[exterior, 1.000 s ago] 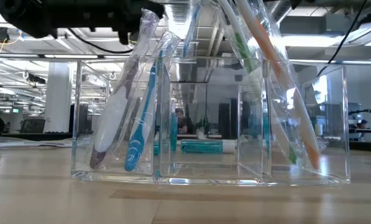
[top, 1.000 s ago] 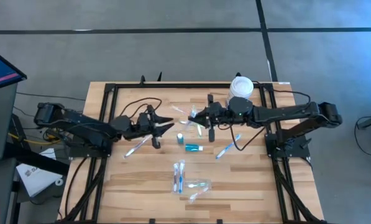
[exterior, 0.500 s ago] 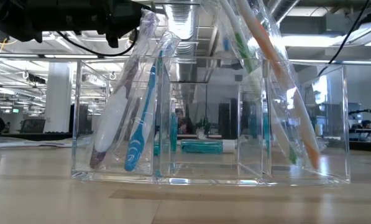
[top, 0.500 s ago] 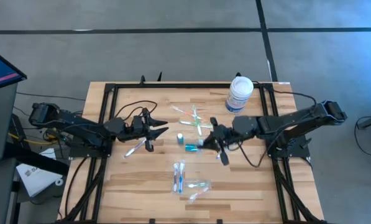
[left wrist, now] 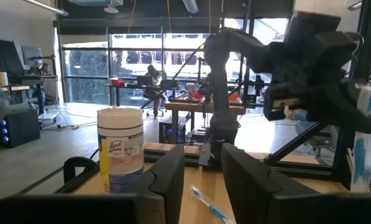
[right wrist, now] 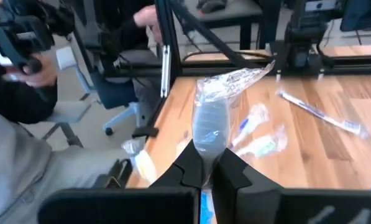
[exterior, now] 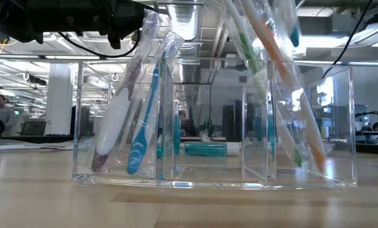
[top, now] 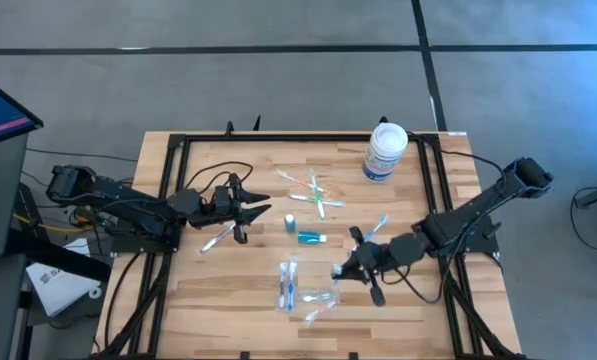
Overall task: Pick & Place toothbrushing station
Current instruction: Put the blue toothbrush into the transparent organizer
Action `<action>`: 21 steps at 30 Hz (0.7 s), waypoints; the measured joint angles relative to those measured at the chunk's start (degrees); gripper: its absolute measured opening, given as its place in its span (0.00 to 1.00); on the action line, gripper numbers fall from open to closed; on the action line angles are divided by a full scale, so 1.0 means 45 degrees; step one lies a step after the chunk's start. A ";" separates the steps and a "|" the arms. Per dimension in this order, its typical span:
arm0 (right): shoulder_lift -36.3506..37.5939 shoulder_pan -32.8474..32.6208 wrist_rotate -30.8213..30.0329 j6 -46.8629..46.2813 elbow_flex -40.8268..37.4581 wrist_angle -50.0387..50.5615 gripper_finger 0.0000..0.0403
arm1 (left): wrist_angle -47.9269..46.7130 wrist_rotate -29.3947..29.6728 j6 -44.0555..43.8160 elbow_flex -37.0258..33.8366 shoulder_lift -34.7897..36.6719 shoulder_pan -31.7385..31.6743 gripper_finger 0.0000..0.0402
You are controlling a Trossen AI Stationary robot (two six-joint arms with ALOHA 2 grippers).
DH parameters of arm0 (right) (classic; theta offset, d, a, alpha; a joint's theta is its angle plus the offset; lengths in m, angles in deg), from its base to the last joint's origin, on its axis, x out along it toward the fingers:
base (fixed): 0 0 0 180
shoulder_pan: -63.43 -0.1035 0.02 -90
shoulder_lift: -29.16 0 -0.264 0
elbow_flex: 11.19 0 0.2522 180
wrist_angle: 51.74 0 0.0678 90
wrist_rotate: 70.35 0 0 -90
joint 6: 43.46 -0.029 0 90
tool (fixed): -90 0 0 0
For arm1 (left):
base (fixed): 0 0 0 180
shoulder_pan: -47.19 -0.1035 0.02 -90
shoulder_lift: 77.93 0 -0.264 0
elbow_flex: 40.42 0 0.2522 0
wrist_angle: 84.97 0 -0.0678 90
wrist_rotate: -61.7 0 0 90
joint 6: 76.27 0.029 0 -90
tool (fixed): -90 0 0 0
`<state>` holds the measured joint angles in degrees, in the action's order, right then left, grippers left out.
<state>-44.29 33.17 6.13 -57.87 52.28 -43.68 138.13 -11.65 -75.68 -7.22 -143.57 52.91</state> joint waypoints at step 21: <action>-0.0009 -0.0788 -0.1389 -0.0912 -0.3300 -0.4613 0.01 | -0.0121 0.0009 -0.0002 0.0000 -0.0006 0.0000 0.26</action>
<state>-44.33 29.62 -0.12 -61.98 37.43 -64.44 137.58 -11.62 -75.69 -7.22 -143.60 52.91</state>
